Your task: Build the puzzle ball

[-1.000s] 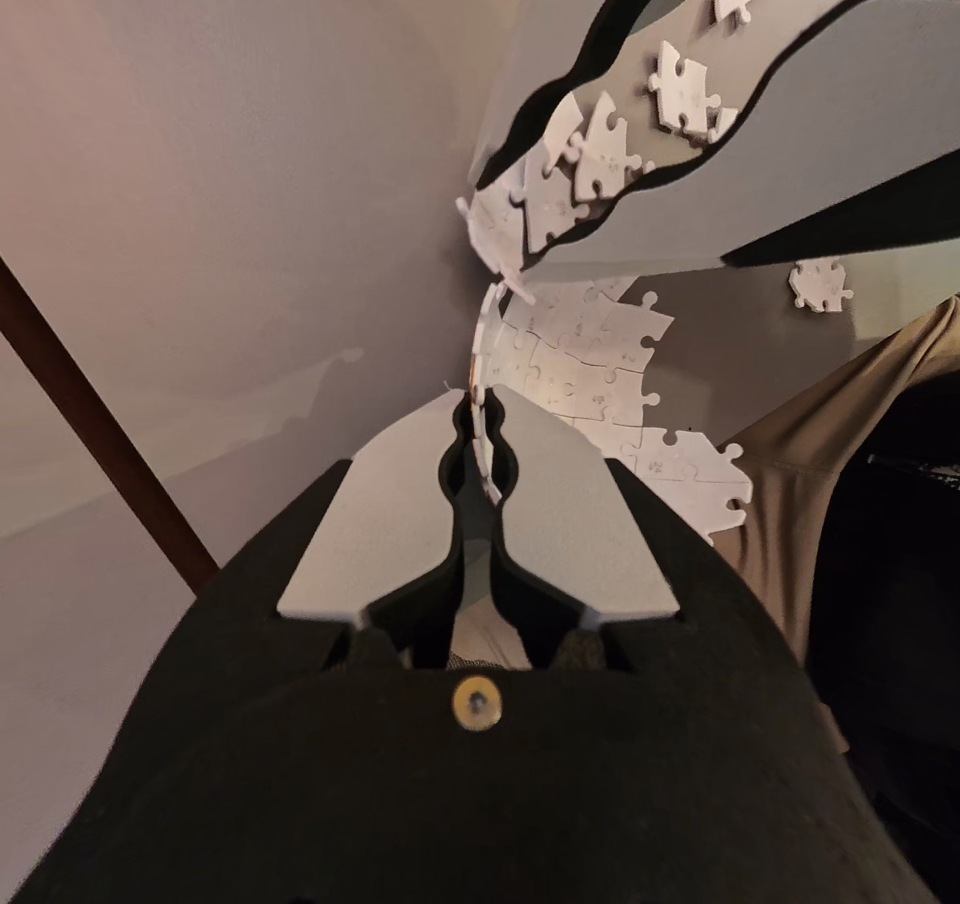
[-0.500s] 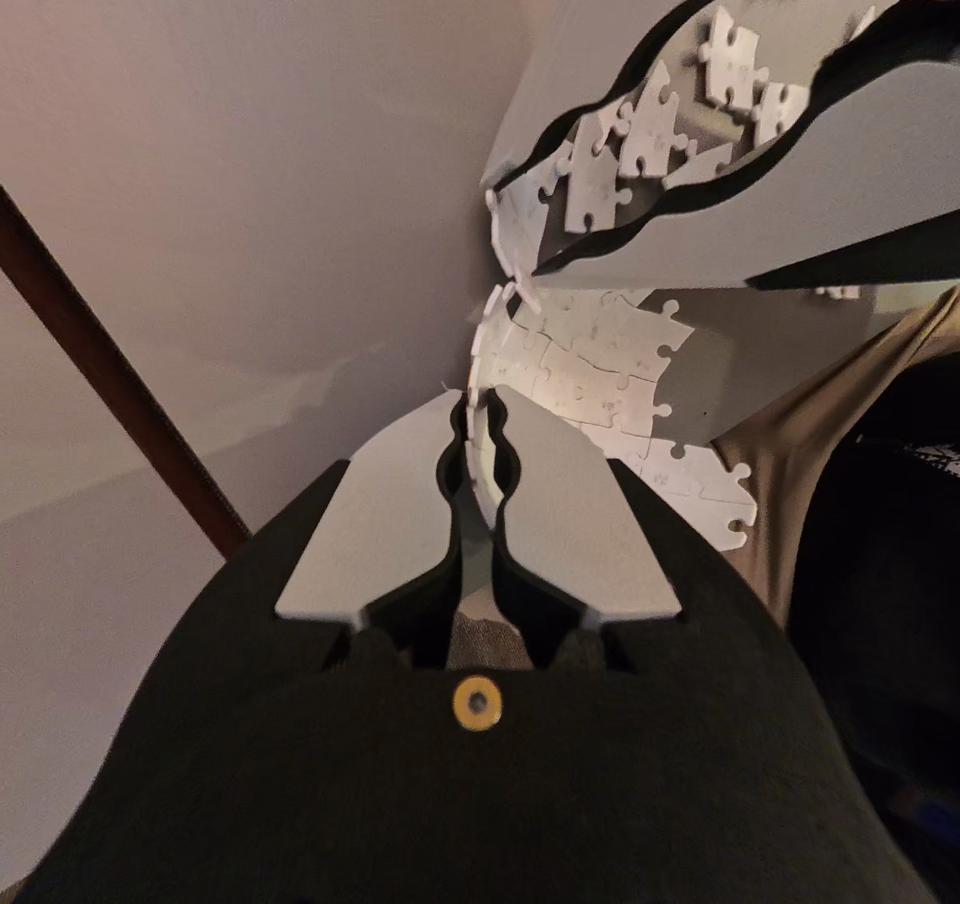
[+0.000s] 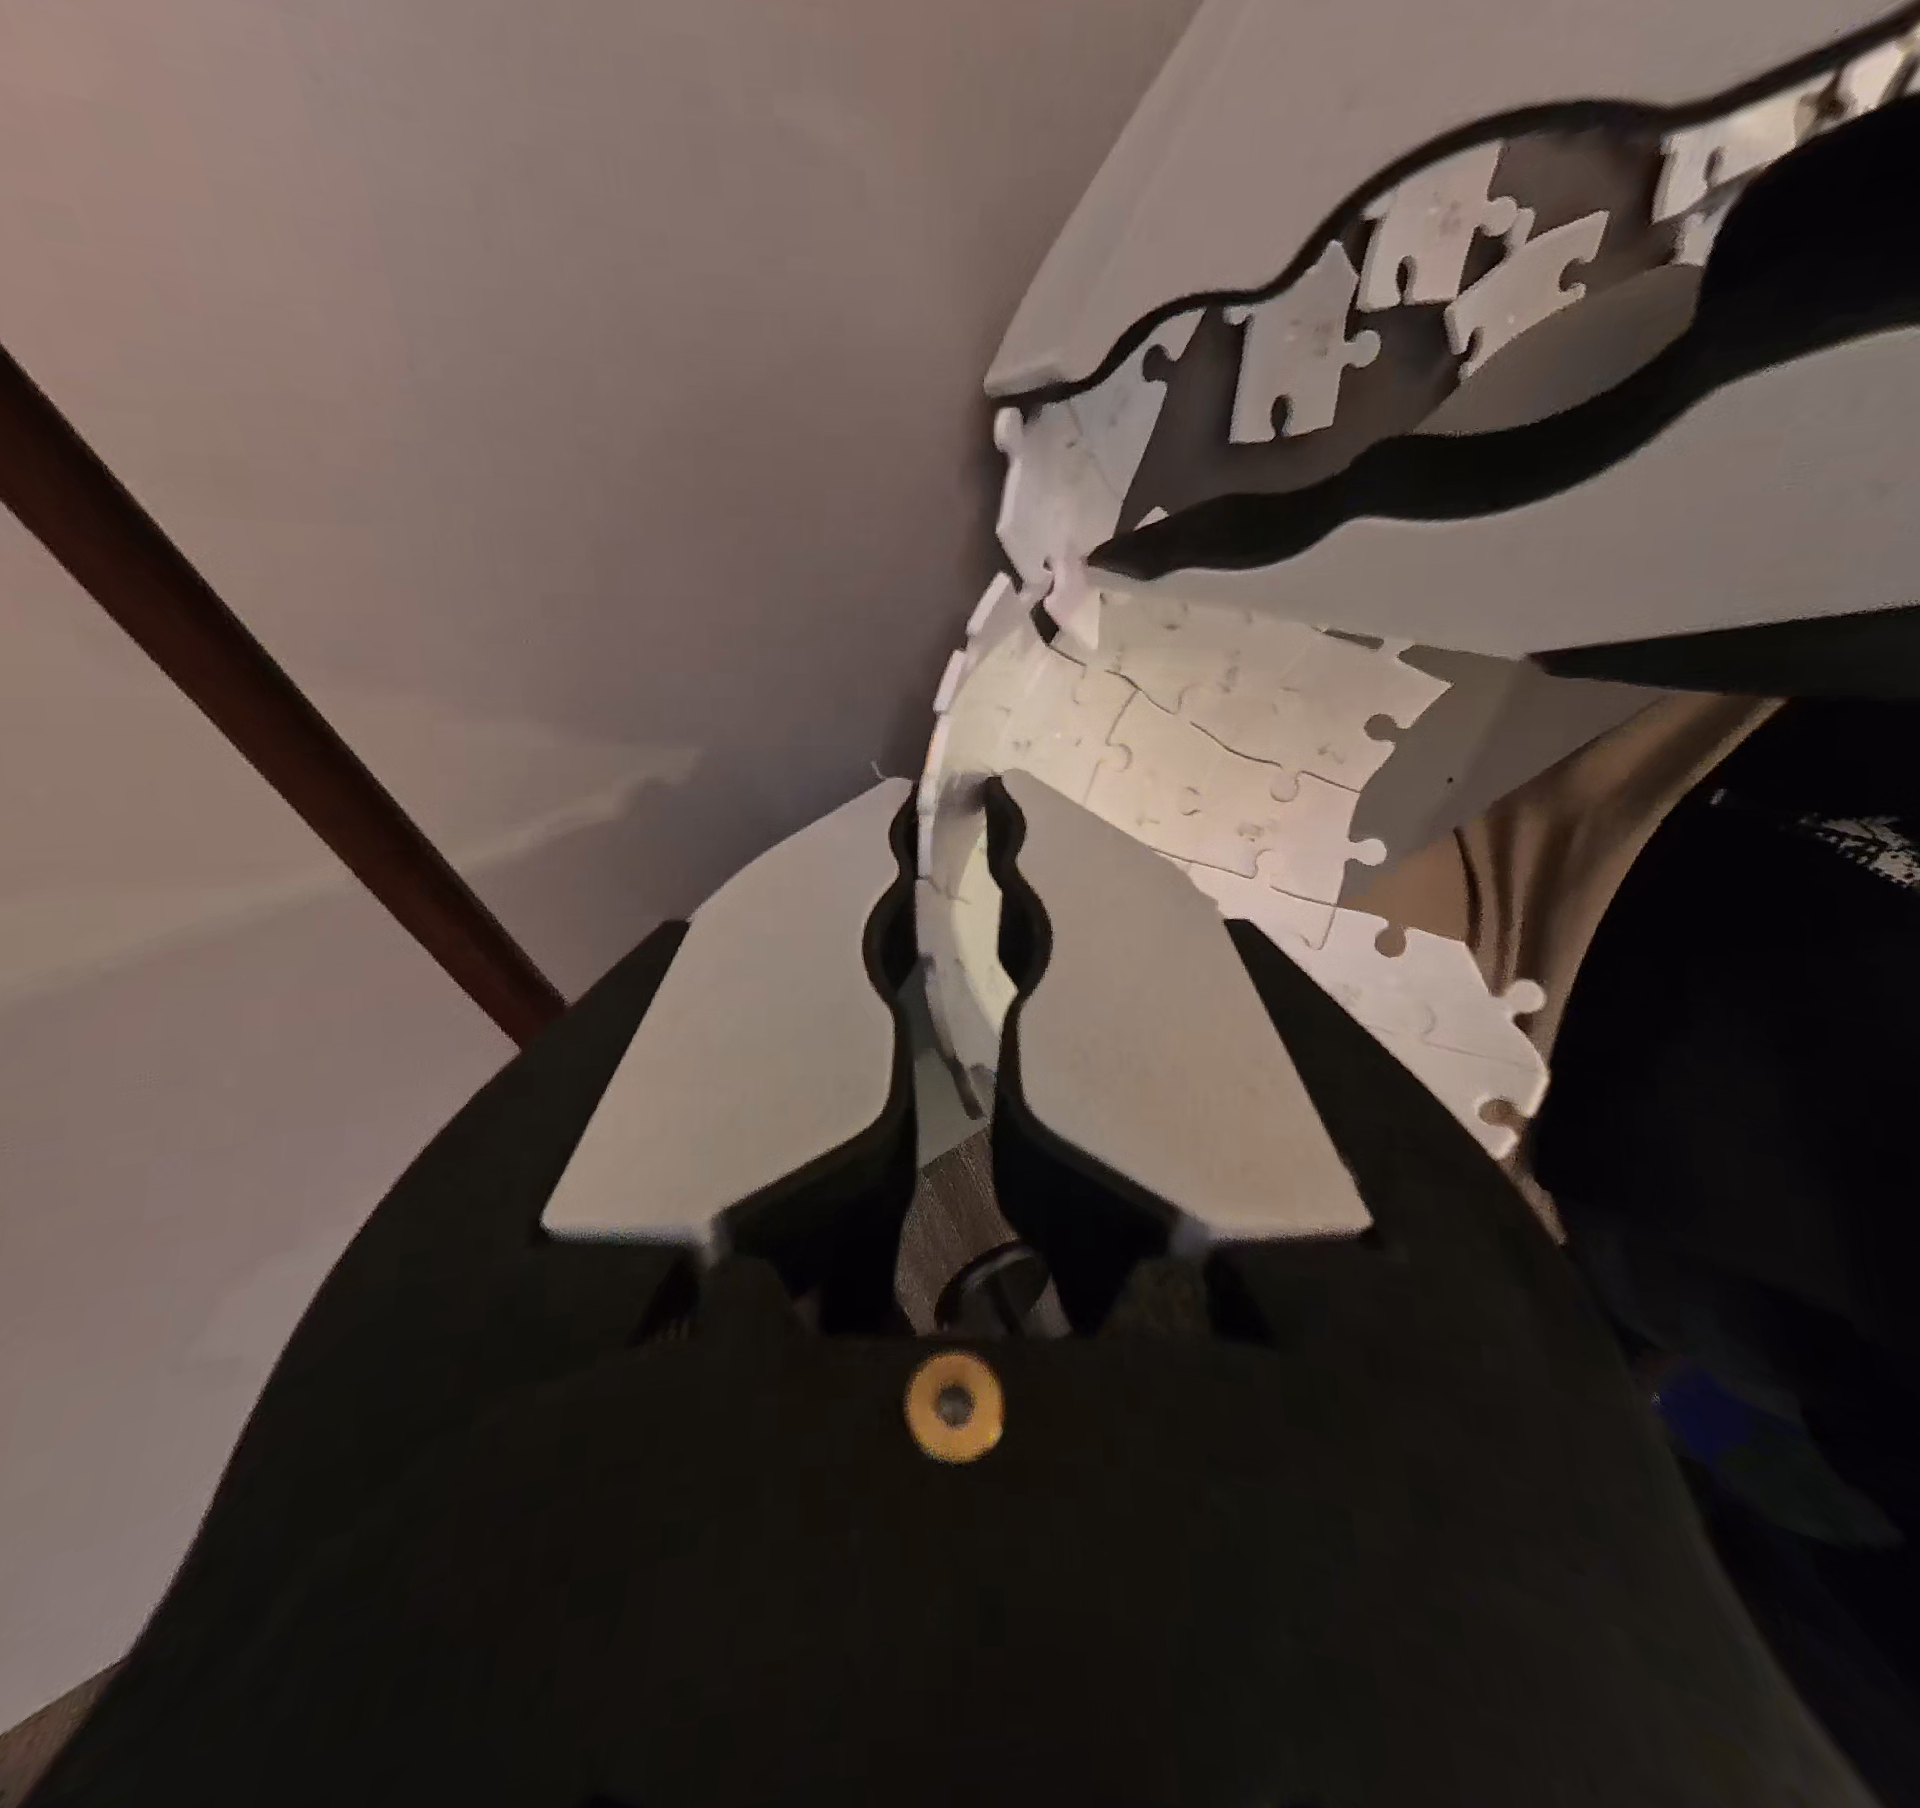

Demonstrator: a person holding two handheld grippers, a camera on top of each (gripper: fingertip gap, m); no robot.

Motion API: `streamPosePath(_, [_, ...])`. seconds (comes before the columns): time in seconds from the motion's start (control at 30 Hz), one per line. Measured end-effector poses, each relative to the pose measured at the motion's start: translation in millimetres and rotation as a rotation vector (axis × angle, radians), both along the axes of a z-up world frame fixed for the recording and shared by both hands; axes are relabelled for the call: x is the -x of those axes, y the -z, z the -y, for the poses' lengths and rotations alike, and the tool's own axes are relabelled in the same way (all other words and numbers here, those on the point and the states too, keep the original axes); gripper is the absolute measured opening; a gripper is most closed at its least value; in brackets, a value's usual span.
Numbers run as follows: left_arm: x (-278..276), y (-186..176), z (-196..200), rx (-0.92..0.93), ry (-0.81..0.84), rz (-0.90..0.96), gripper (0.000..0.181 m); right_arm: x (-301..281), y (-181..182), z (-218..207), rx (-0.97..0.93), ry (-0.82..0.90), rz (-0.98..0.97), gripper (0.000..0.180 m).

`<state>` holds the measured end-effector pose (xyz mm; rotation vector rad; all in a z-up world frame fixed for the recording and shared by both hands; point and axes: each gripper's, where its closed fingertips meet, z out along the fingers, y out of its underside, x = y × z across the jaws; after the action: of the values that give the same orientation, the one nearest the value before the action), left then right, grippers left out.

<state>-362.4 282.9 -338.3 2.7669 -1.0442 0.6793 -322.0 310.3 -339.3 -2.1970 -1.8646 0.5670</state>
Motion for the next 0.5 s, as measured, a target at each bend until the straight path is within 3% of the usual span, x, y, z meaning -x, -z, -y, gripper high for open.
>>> streamPosePath(0.5, [1.3,-0.5,-7.1,0.040,0.014,-0.047,0.016,2.2,2.8,-0.5,-0.007,-0.033,0.021,0.021])
